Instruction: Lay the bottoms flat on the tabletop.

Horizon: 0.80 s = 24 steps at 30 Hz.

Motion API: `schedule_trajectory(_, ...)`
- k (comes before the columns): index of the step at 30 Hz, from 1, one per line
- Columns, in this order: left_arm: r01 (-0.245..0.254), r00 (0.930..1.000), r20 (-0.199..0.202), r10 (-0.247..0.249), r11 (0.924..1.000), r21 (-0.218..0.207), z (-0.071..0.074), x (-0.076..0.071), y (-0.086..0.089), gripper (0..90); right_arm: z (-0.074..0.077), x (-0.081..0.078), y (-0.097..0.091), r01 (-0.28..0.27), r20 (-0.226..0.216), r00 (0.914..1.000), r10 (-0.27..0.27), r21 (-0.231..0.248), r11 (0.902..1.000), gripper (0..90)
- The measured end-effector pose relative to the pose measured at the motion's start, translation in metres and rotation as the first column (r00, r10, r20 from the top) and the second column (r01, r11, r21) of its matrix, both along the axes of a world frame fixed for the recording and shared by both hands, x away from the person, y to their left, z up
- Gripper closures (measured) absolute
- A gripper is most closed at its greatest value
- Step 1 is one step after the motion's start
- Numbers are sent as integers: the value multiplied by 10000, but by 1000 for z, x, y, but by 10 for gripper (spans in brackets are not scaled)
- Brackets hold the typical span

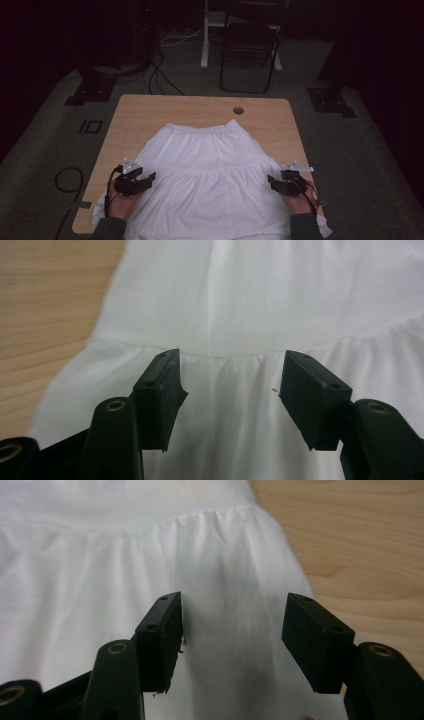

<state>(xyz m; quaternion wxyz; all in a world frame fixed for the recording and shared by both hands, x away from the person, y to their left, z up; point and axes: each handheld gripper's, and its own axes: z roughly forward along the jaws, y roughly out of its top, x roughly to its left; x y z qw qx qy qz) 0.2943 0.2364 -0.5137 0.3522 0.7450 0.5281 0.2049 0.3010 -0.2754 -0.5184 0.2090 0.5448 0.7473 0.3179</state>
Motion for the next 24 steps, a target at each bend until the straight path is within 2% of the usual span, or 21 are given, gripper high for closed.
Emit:
schedule_trajectory(1,57,9999,-117,-55,9999,144,-5,5,-3,422,0,0,0,0,0,10000,0,0,10000,411)
schedule_trajectory(2,89,9990,-439,-76,9995,300,-16,11,-5,425,-10,8,4,-4,-325,9995,-2,-182,9998,431)
schedule_trajectory(3,89,9990,-439,-76,9995,300,-16,11,-5,427,-10,8,4,-4,-325,9995,-2,-182,9998,431)
schedule_trajectory(4,121,9985,-539,-99,9991,403,-25,11,-4,428,-19,10,4,-30,-506,9987,9,-417,9991,470)
schedule_trajectory(5,121,9985,-539,-99,9991,403,-25,11,-4,429,-19,10,4,-30,-506,9987,9,-417,9991,470)
schedule_trajectory(6,184,9993,-344,-178,9997,180,-27,7,0,428,-20,5,1,-2,-266,9996,-6,-306,9995,572)
schedule_trajectory(7,184,9993,-344,-178,9997,180,-27,7,0,428,-20,5,1,-2,-266,9996,-6,-306,9995,572)
schedule_trajectory(8,142,9995,-299,-142,9999,-6,-28,3,5,428,-20,0,-2,-4,-216,9998,-1,-232,9997,646)
schedule_trajectory(9,142,9995,-299,-142,9999,-6,-28,3,5,428,-20,0,-2,-4,-216,9998,-1,-232,9997,646)
schedule_trajectory(10,144,9999,-41,-145,9998,-135,-31,-4,7,428,-21,-6,-4,-83,-169,9998,80,-191,9998,733)
schedule_trajectory(11,144,9999,-41,-145,9998,-135,-31,-4,7,427,-21,-6,-4,-83,-169,9998,80,-191,9998,733)
schedule_trajectory(12,298,9995,135,-298,9996,-7,-33,-13,7,427,-21,-14,-6,-83,-133,9999,82,-90,9999,769)
schedule_trajectory(15,412,9991,47,-412,9992,-4,-32,-20,8,428,-22,-23,-9,-74,-90,9999,74,65,10000,792)
schedule_trajectory(18,509,9984,-223,-511,9986,-108,-30,-33,11,428,-23,-41,-15,1,-187,9998,5,320,9995,814)
schedule_trajectory(21,463,9983,-351,-467,9988,-131,-29,-40,12,429,-23,-51,-16,-18,-214,9998,24,291,9996,815)
schedule_trajectory(22,433,9978,-486,-441,9989,-190,-28,-49,13,429,-22,-59,-16,-53,-320,9995,61,231,9997,815)
schedule_trajectory(23,433,9978,-486,-441,9989,-190,-28,-49,13,429,-22,-59,-16,-53,-320,9995,61,231,9997,815)
schedule_trajectory(24,437,9974,-573,-441,9990,-94,-27,-58,14,428,-20,-66,-16,-114,-506,9986,122,160,9998,813)
